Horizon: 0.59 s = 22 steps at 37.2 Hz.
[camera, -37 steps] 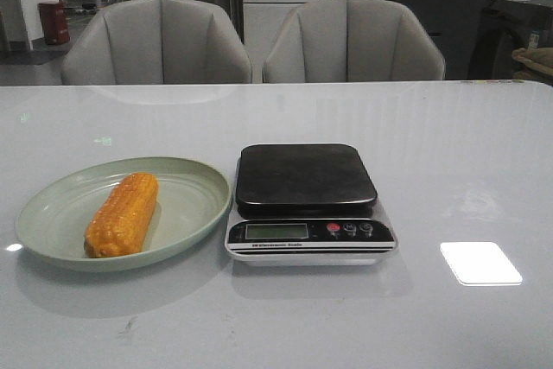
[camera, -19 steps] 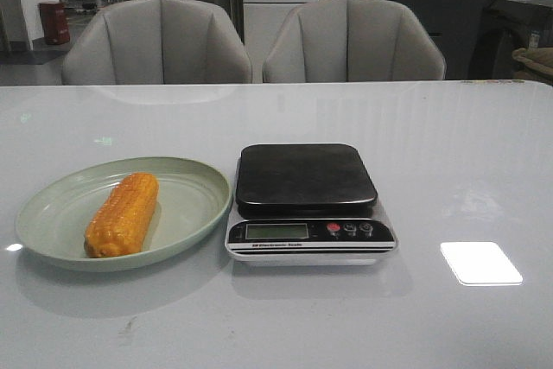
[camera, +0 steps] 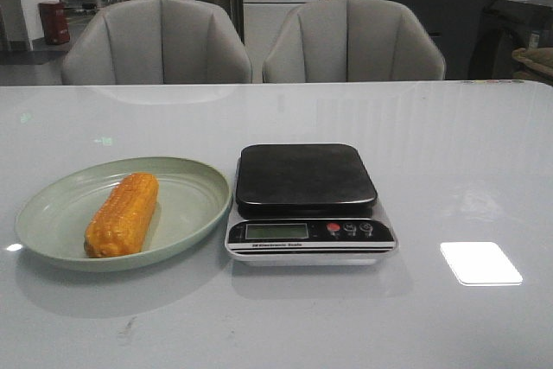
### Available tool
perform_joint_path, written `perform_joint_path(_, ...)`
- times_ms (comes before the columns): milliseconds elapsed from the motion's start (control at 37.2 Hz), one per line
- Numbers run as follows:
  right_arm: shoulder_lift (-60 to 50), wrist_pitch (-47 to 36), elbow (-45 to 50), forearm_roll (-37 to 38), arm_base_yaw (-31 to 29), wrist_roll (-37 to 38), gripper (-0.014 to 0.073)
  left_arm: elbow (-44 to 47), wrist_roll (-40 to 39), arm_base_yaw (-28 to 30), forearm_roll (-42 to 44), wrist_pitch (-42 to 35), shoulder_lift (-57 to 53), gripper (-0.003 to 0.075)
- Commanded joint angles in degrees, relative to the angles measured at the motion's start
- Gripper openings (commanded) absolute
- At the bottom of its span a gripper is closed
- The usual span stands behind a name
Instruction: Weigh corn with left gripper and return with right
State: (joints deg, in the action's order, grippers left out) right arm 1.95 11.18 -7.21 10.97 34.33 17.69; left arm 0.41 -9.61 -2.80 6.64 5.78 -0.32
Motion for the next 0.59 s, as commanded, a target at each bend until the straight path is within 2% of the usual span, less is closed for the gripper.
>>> perform_joint_path(0, 0.5, -4.9, -1.3, 0.8, -0.6, -0.4, 0.0183, 1.8, 0.0, -0.5, -0.5, -4.8, -1.2, 0.0114)
perform_joint_path(81, 0.2, -5.4, -0.4, 0.8, -3.4, -0.4, 0.0183, 1.8, 0.0, -0.5, -0.5, -4.8, -1.2, 0.0114)
perform_joint_path(215, 0.1, -7.8, 1.5, 0.8, -11.6, -0.4, 0.0183, 1.8, 0.0, -0.5, -0.5, -4.8, -1.2, 0.0114)
perform_joint_path(376, 0.1, -15.8, 5.4, 0.3, -23.2, -1.9, 0.0183, 1.8, 0.0, -0.5, -0.5, -4.8, -1.2, 0.0114)
perform_joint_path(565, -1.7, -17.4, 9.2, -0.9, -25.3, -7.9, 0.0183, 1.8, 0.0, -0.5, -0.5, -4.8, -1.2, 0.0114)
